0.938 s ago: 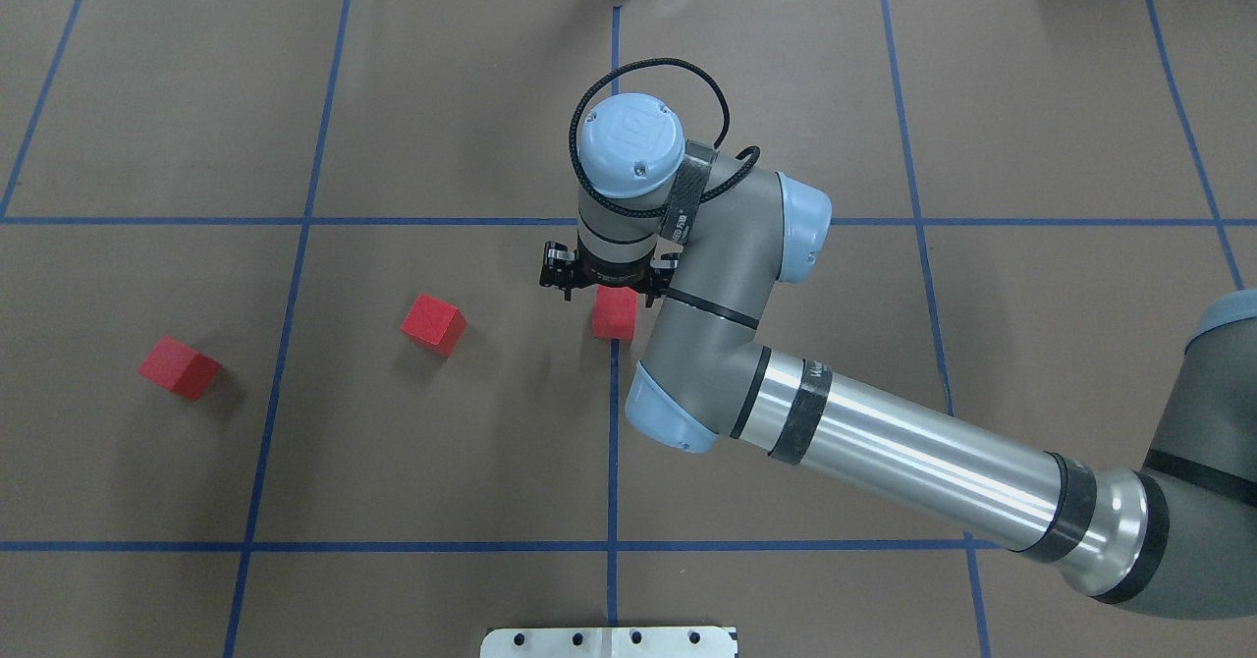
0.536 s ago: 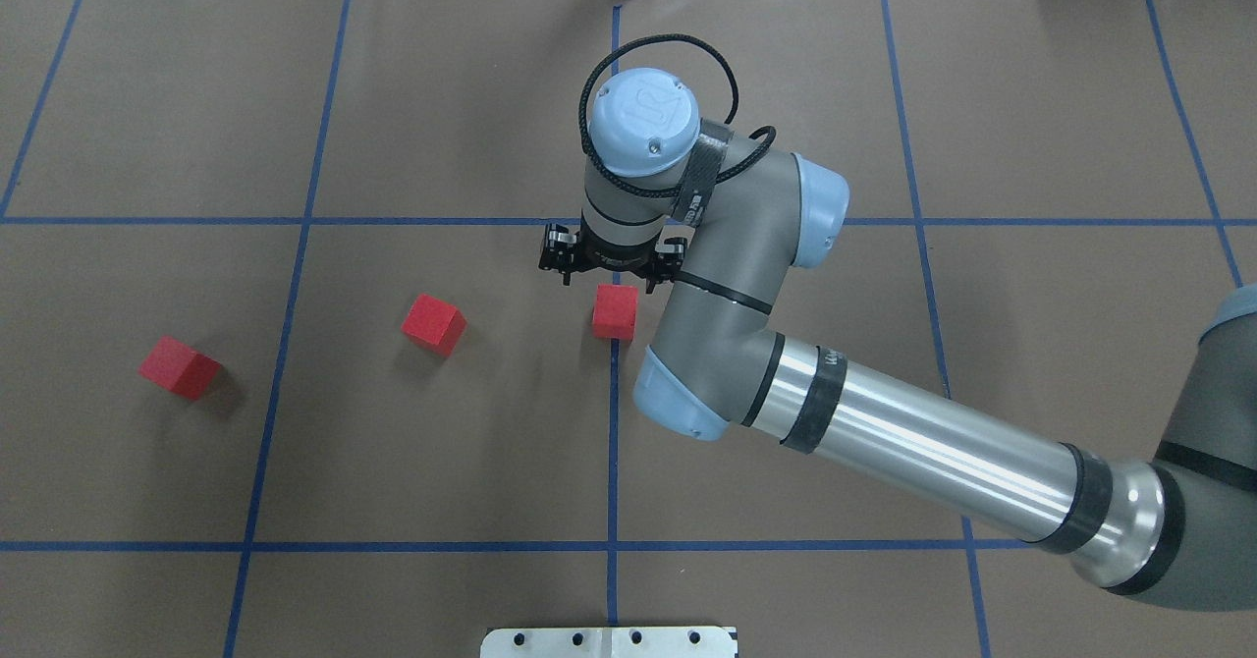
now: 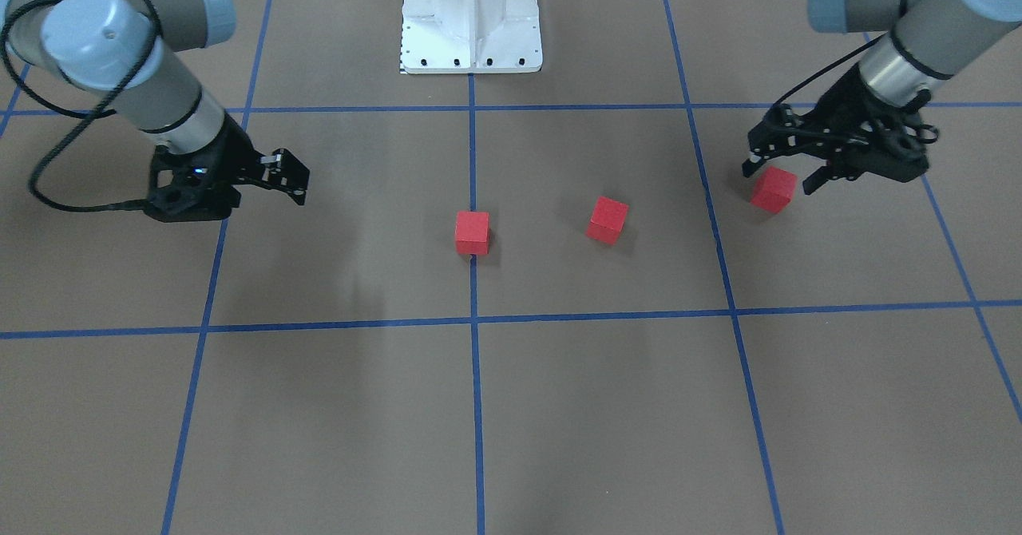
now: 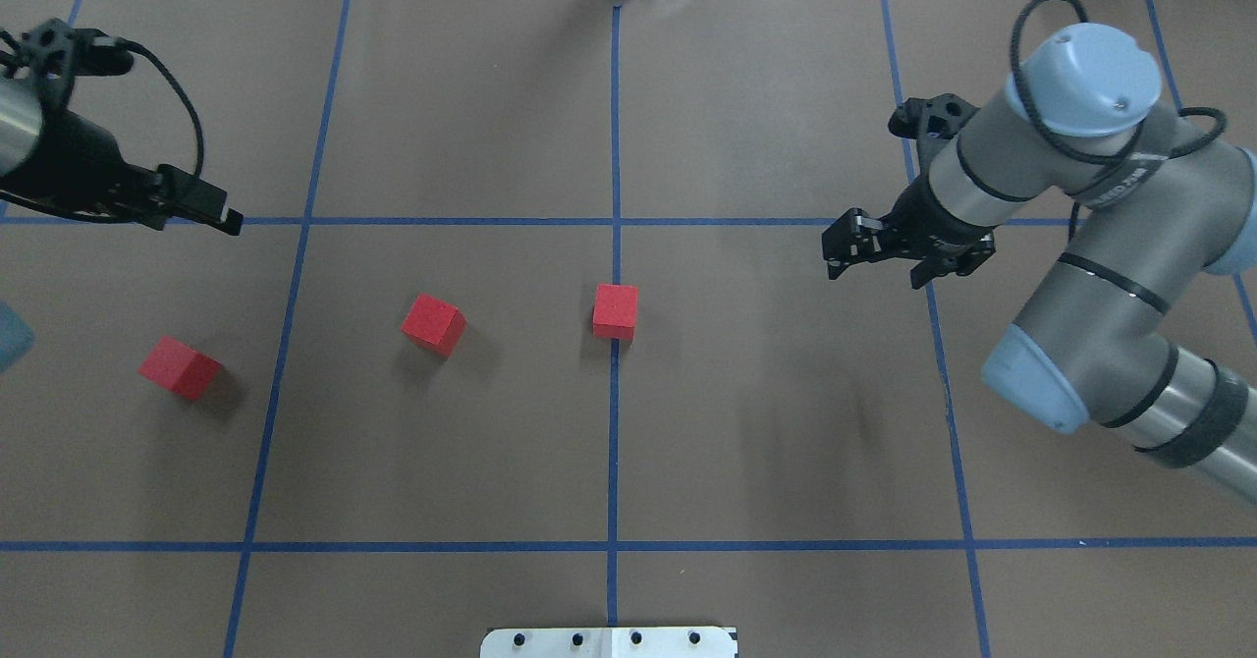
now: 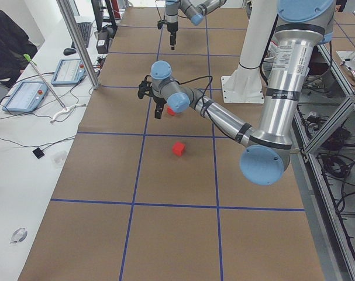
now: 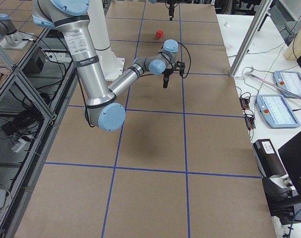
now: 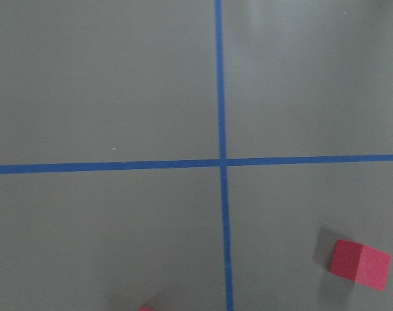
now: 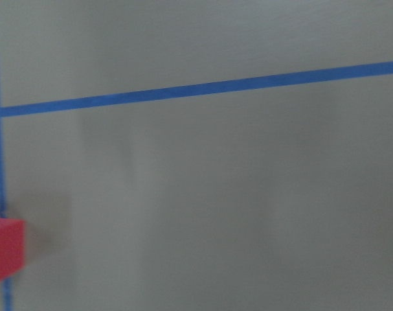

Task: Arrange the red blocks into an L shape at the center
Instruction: 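Raise the right gripper away while the left gripper reaches for the middle red cube, then close the left gripper on the middle red cube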

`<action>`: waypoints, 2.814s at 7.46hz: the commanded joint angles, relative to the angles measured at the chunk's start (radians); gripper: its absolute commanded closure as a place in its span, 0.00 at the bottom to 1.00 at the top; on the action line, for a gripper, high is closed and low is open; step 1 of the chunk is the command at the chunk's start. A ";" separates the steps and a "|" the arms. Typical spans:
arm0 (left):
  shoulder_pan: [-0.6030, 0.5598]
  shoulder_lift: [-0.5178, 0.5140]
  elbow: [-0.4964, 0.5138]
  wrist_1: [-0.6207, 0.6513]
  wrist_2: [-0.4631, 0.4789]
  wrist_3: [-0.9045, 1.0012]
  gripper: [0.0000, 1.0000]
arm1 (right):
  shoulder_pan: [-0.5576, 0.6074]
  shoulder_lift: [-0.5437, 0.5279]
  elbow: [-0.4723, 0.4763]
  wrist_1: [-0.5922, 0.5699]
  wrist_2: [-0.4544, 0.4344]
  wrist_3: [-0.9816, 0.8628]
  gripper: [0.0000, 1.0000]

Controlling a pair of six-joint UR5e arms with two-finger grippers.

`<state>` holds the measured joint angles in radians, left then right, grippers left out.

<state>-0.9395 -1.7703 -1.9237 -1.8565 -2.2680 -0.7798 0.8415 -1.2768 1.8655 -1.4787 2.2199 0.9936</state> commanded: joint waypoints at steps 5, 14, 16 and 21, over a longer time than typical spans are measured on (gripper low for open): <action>0.306 -0.260 0.164 0.168 0.238 0.007 0.01 | 0.088 -0.099 -0.016 0.000 0.026 -0.201 0.00; 0.329 -0.331 0.287 0.157 0.295 0.019 0.02 | 0.087 -0.095 -0.016 0.000 0.026 -0.197 0.00; 0.329 -0.331 0.287 0.155 0.297 0.019 0.20 | 0.085 -0.093 -0.016 0.000 0.026 -0.190 0.00; 0.291 -0.366 0.302 0.167 0.292 0.016 1.00 | 0.087 -0.093 -0.014 0.001 0.024 -0.190 0.00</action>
<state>-0.6241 -2.1151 -1.6247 -1.6961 -1.9731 -0.7634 0.9280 -1.3699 1.8501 -1.4772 2.2444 0.8050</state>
